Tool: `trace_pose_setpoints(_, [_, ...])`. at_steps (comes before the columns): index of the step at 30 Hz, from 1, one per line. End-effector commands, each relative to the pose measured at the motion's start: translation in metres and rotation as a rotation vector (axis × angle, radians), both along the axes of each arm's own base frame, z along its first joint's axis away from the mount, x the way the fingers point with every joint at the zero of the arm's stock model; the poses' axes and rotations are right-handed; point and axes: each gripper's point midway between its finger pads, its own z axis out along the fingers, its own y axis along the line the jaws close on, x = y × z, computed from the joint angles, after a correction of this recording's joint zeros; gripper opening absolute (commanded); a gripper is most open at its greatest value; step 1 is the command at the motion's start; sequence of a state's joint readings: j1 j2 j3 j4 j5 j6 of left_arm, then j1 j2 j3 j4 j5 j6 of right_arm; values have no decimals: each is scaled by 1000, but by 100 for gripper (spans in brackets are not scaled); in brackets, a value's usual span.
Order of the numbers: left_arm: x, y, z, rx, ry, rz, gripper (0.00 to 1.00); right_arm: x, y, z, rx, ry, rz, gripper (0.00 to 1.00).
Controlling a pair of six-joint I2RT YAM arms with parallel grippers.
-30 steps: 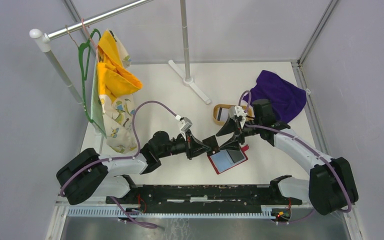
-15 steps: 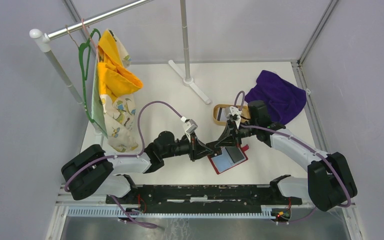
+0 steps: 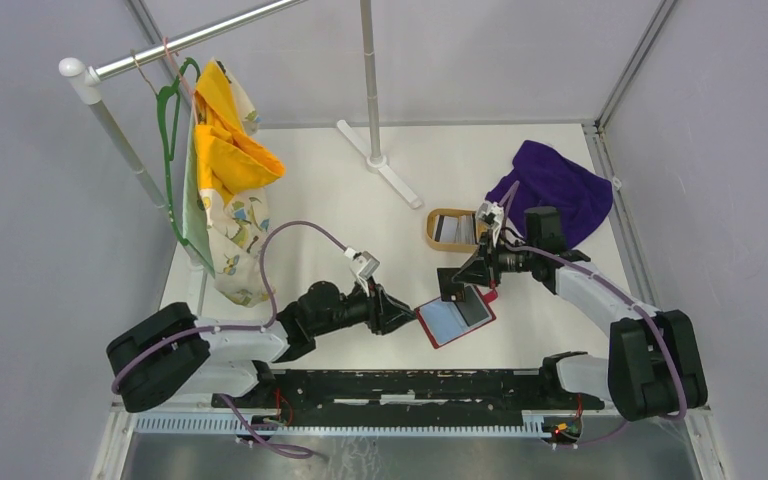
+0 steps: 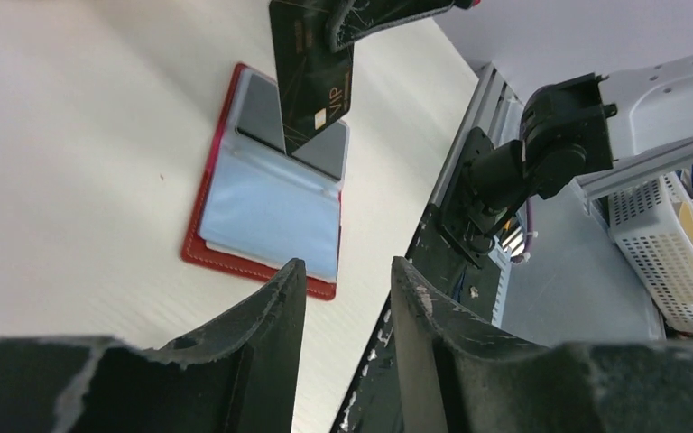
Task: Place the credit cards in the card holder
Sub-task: Pick up the credit card from the storage box, then insert the credit card into the card holder.
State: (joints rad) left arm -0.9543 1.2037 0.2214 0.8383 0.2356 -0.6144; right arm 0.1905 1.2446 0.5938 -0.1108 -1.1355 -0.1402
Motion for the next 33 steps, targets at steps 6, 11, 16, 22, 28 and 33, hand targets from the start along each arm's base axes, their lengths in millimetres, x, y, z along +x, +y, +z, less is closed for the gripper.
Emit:
trace_pose_setpoints(6, [-10, -36, -22, 67, 114, 113, 35, 1, -24, -40, -94, 220, -158, 0])
trace_pose_setpoints(11, [-7, -49, -35, 144, 132, 150, 31, 6, -37, -54, -137, 243, -236, 0])
trace_pose_setpoints(16, [-5, -55, -48, 205, 137, 186, 31, 3, -42, -64, -146, 261, -260, 0])
trace_pose_setpoints(22, [-2, -58, -67, 304, 140, 236, 29, 0, -43, -73, -160, 305, -256, 0])
trace_pose_setpoints(28, [2, -51, -86, 422, 147, 306, 28, -2, -44, -80, -177, 338, -258, 0])
trace_pose_setpoints(33, [6, -48, -96, 485, 152, 341, 29, -3, -44, -84, -180, 357, -255, 0])
